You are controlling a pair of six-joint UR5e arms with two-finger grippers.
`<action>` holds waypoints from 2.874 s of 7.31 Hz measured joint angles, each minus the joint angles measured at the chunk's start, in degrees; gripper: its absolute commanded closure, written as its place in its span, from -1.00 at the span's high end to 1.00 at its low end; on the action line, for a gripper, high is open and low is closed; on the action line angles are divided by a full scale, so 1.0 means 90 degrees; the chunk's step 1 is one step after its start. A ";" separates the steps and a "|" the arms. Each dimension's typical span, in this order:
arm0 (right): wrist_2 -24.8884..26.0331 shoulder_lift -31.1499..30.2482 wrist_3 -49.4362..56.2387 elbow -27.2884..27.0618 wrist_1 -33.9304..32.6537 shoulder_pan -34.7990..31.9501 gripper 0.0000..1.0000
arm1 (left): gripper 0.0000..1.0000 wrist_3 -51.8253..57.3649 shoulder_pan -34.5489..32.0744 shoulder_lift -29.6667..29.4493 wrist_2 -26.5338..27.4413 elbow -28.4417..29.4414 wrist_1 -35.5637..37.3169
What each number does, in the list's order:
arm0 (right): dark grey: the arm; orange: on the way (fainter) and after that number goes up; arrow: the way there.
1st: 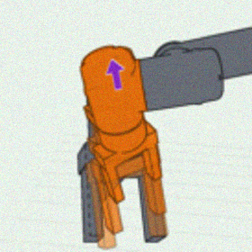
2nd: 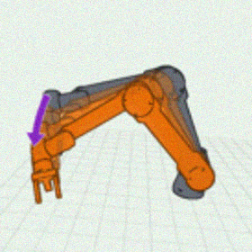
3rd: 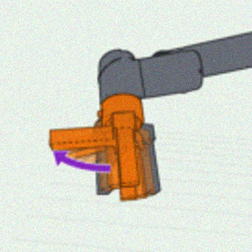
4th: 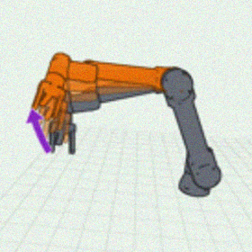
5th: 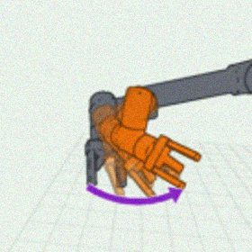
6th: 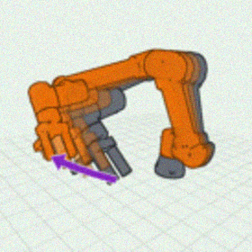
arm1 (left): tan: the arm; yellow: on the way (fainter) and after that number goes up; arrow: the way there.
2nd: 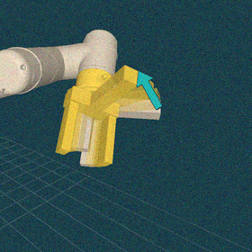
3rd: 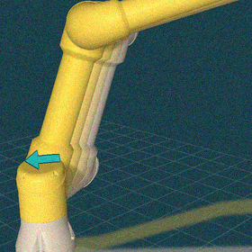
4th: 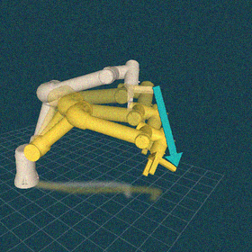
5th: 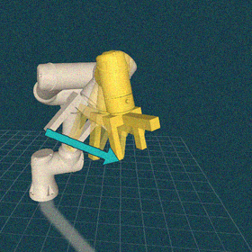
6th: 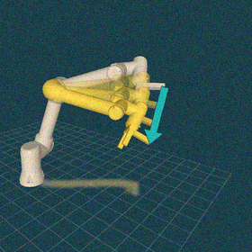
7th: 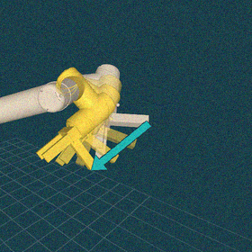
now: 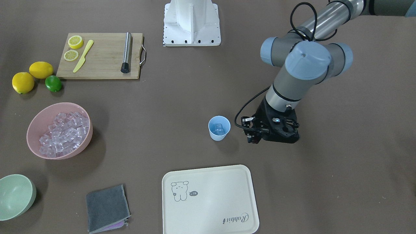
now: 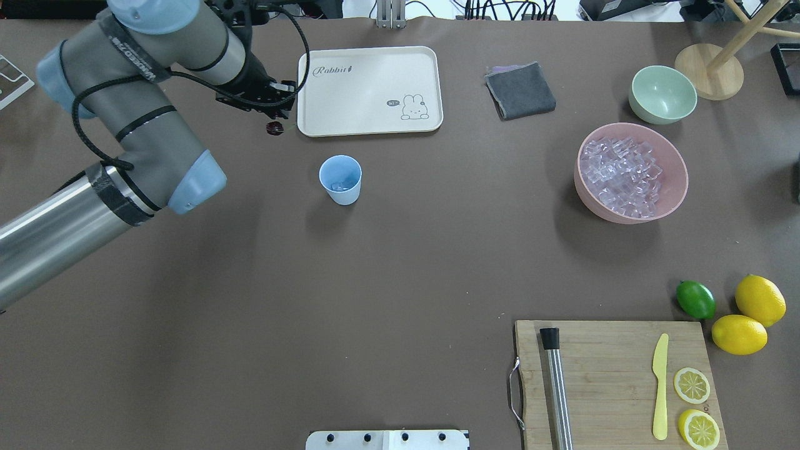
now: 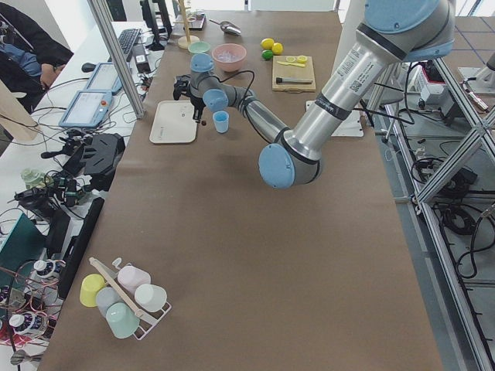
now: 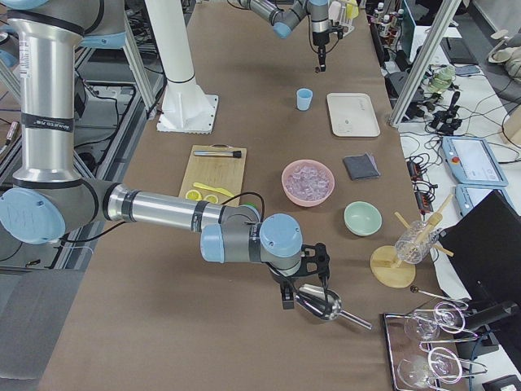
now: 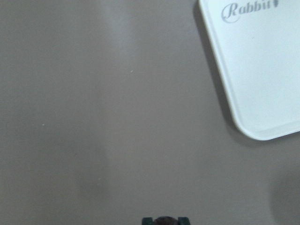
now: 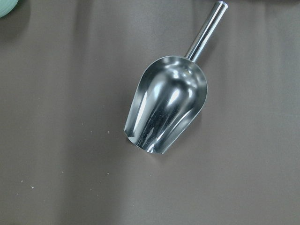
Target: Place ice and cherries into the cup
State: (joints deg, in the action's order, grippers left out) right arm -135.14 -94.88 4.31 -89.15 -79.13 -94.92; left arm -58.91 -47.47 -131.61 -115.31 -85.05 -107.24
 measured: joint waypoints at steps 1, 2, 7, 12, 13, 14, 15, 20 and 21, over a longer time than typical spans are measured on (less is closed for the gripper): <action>-0.0004 0.0001 -0.0006 0.0014 -0.0004 0.0000 0.98 | -0.44 -0.0407 0.0283 -0.0199 0.0315 -0.0002 0.0007; -0.0016 -0.0005 -0.0008 0.0018 -0.0006 0.0000 0.98 | -0.44 -0.0713 0.0528 -0.0323 0.0582 -0.0014 -0.0001; -0.0046 -0.0061 -0.0001 0.0032 -0.0005 -0.0006 0.98 | -0.26 -0.1035 0.0943 -0.0205 0.1117 -0.0274 -0.0022; 0.0001 -0.0033 -0.0002 0.0031 0.0001 -0.0002 0.98 | 0.95 -0.1040 0.0803 0.0094 0.0911 -0.0526 0.0001; -0.0003 -0.0056 -0.0004 0.0022 0.0001 -0.0003 0.98 | 0.95 -0.0924 0.0473 0.0500 0.0465 -0.0767 0.0002; 0.0006 -0.0103 -0.0002 -0.0006 0.0014 -0.0006 0.98 | 0.95 -0.0472 -0.0042 0.1158 -0.0149 -0.1135 0.0001; 0.0012 -0.0146 -0.0001 -0.0030 0.0035 -0.0008 0.98 | 0.95 0.0200 -0.0678 0.1914 -0.0772 -0.1470 -0.0008; -0.0032 -0.0216 -0.0006 -0.0046 0.0071 -0.0010 0.98 | 0.95 0.3771 -0.3591 0.5046 -0.2477 -0.1807 -0.0059; -0.0040 -0.0220 -0.0008 -0.0052 0.0071 -0.0008 0.98 | 0.95 0.4329 -0.4007 0.5266 -0.2644 -0.1620 -0.0044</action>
State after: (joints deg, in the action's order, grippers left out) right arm -135.50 -96.85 4.23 -89.62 -78.49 -94.99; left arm -19.95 -83.54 -84.22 -139.10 -99.63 -107.63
